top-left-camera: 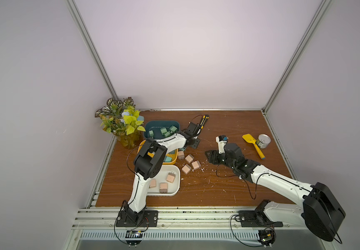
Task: Place the plugs by color into the storage box
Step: Pick up the plug from the center of the board.
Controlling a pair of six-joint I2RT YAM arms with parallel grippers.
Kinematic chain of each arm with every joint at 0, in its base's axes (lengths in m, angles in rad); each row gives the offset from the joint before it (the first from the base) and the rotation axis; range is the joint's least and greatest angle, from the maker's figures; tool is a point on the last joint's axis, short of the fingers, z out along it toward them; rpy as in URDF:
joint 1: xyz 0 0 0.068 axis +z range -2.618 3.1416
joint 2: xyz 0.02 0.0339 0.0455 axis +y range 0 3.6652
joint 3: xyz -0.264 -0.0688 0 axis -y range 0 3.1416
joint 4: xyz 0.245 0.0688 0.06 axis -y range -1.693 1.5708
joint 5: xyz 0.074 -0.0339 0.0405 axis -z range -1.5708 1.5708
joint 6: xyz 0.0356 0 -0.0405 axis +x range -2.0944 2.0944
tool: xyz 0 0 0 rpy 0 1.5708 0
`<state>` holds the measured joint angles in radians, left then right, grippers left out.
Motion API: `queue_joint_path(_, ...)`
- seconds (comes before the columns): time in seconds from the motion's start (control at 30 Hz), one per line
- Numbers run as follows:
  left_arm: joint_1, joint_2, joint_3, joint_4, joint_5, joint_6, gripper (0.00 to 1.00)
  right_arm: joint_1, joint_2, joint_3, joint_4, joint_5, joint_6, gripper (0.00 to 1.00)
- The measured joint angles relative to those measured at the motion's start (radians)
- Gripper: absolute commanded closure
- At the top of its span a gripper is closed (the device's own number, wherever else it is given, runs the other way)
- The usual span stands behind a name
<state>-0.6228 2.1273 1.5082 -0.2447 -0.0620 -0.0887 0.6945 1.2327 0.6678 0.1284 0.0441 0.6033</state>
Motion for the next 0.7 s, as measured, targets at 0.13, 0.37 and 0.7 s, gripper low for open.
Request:
queue_joint_path(0.13, -0.001, 0.0, 0.0, 0.0, 0.002, 0.0, 0.59, 0.0, 0.01, 0.0, 0.008, 0.0, 0.001, 0.33)
queue_joint_path(0.37, -0.019, -0.017, -0.003, -0.01, 0.005, -0.003, 0.59, 0.0, 0.032, 0.013, 0.008, -0.045, 0.015, 0.34)
queue_joint_path(0.7, -0.043, -0.288, -0.218, 0.008, 0.024, -0.086, 0.58, 0.0, -0.134, 0.024, -0.058, -0.054, 0.018, 0.34)
